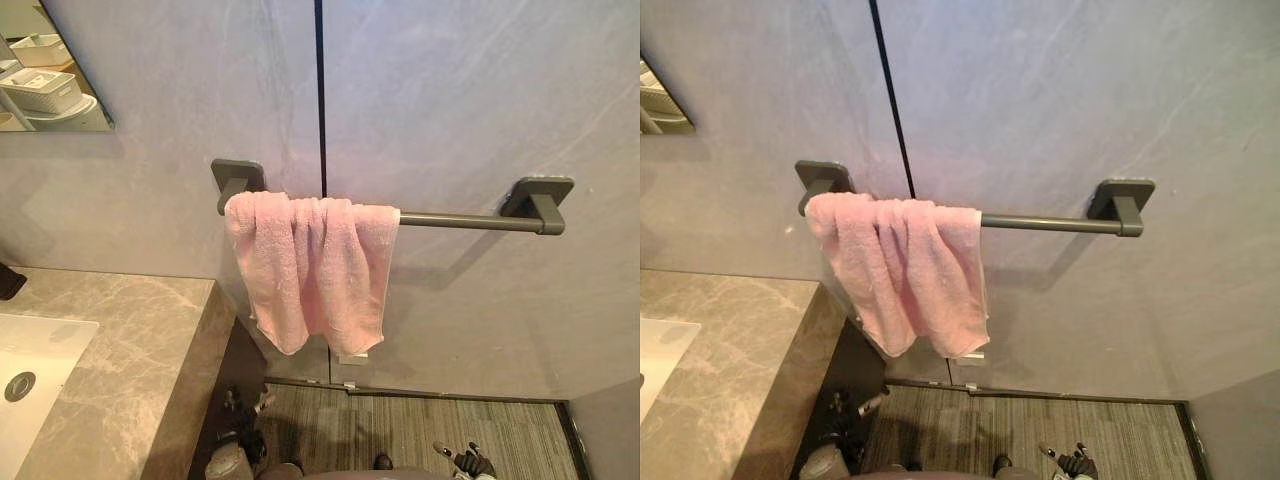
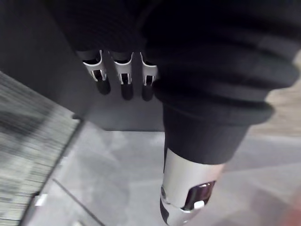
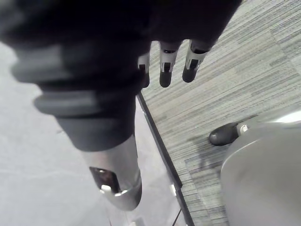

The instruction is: Organize washtable

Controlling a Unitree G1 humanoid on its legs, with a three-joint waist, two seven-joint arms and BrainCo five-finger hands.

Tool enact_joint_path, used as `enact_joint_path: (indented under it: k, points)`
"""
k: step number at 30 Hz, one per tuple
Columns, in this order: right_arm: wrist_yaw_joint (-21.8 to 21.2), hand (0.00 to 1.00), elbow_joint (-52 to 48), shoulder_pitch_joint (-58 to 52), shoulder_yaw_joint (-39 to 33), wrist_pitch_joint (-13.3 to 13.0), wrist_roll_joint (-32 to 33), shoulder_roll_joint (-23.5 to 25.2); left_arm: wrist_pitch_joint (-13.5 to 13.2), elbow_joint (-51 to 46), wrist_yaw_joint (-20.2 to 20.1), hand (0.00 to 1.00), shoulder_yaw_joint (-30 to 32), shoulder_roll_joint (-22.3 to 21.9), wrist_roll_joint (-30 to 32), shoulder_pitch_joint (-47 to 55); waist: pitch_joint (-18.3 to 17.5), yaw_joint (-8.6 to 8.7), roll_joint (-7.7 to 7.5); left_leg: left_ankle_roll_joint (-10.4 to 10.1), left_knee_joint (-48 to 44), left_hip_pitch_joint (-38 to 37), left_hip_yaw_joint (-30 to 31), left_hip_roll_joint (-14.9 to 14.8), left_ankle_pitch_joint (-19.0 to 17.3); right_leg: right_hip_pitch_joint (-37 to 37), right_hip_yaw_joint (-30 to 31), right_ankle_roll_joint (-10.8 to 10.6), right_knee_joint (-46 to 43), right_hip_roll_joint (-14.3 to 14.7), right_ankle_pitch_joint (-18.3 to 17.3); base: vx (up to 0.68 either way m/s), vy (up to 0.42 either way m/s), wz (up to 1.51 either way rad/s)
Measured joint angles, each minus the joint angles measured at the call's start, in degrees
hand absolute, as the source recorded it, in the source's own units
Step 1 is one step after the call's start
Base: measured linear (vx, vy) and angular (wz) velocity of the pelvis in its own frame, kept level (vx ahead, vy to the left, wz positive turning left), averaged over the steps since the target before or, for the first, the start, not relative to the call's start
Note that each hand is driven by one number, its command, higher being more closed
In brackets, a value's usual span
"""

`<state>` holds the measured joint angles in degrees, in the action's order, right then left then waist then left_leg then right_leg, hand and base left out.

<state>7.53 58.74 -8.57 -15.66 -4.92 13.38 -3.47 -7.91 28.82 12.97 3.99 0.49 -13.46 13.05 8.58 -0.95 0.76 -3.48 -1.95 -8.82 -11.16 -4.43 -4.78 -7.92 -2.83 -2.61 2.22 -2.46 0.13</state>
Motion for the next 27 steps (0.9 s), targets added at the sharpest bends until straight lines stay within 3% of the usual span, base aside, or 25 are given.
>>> enact_joint_path:
  k: [14, 21, 27]
  points:
    - [1.34, 0.00, -3.67, -3.45, 1.10, -0.89, 0.01, 0.65, -1.43, -18.37, 7.03, 0.00, -1.99, -2.08, 3.19, 3.85, -1.06, -0.12, 0.42, -0.36, 0.44, -1.06, 0.03, -0.94, 0.19, -1.07, -0.45, 0.11, 0.05, 0.35, -0.14, -0.02, -0.017, 0.01]
    - [1.38, 0.00, -3.32, -4.79, 2.50, -0.95, 0.00, 0.39, -1.51, -21.55, 7.17, 0.00, -2.59, -0.95, 5.84, 3.65, -3.85, 0.11, 0.21, -0.67, 1.39, -1.18, -0.17, -1.16, 0.39, -1.06, -0.28, 0.30, 1.05, 0.47, 0.03, 0.01, -0.009, -0.01]
    - [1.27, 0.00, -1.92, -4.23, 2.51, -0.94, -0.01, -0.14, -1.51, -21.55, 7.09, 0.00, -3.95, 0.45, 7.75, 3.10, -4.06, 0.11, 0.40, -0.68, 1.70, -1.89, -0.16, -0.73, 0.39, -2.04, -0.25, 0.30, 1.77, 0.82, 0.04, 0.00, 0.000, 0.00]
